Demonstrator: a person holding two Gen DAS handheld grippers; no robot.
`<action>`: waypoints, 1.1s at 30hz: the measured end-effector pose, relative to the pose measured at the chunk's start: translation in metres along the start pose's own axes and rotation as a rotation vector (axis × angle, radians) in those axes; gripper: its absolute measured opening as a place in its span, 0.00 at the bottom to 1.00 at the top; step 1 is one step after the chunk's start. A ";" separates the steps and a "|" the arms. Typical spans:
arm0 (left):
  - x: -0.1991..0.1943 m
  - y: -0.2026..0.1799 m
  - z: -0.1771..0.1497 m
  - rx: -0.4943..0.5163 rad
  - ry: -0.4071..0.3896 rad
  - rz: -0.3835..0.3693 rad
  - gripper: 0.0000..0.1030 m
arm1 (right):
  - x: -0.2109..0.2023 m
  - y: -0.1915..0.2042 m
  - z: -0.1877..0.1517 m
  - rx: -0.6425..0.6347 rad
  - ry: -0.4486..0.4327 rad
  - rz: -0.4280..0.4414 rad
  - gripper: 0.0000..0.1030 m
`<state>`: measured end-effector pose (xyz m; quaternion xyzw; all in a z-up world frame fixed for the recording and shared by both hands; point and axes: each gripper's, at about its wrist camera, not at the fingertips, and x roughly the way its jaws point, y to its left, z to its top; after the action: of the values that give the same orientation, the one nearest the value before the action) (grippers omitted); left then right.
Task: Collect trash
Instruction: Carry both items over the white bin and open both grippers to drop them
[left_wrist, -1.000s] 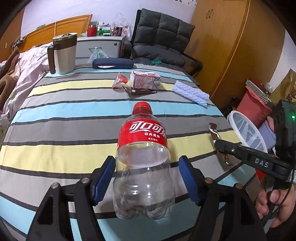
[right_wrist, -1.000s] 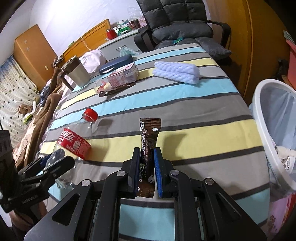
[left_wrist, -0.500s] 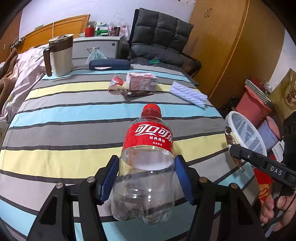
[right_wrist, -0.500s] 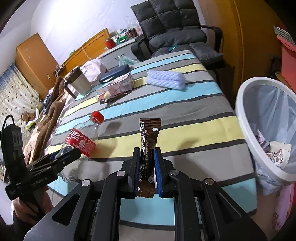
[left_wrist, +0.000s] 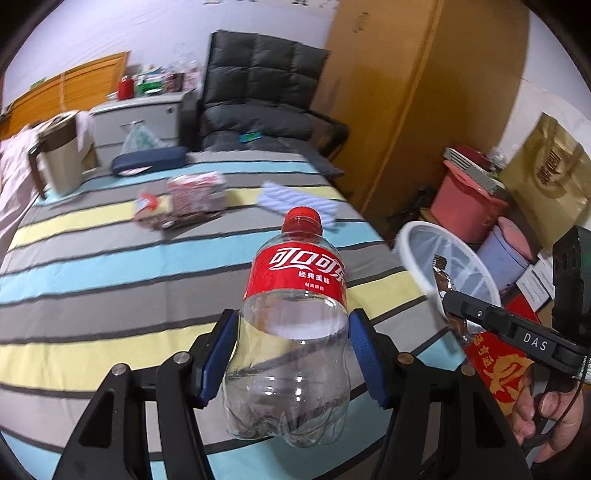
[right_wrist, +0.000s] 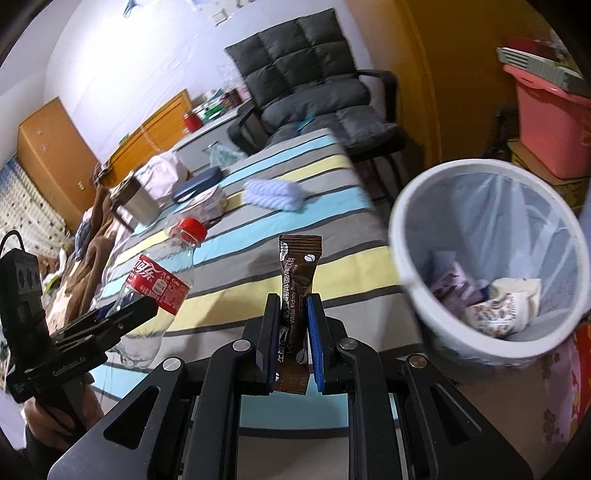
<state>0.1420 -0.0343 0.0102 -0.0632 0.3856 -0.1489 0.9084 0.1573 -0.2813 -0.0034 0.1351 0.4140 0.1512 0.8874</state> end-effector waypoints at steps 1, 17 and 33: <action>0.002 -0.006 0.001 0.008 -0.001 -0.008 0.62 | -0.002 -0.004 0.000 0.006 -0.006 -0.006 0.17; 0.046 -0.100 0.028 0.147 0.022 -0.171 0.62 | -0.034 -0.071 -0.001 0.136 -0.079 -0.112 0.17; 0.100 -0.162 0.033 0.238 0.105 -0.277 0.62 | -0.035 -0.115 -0.006 0.225 -0.061 -0.168 0.17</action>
<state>0.1958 -0.2193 0.0022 0.0001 0.3998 -0.3200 0.8590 0.1495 -0.3993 -0.0249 0.2030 0.4112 0.0248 0.8883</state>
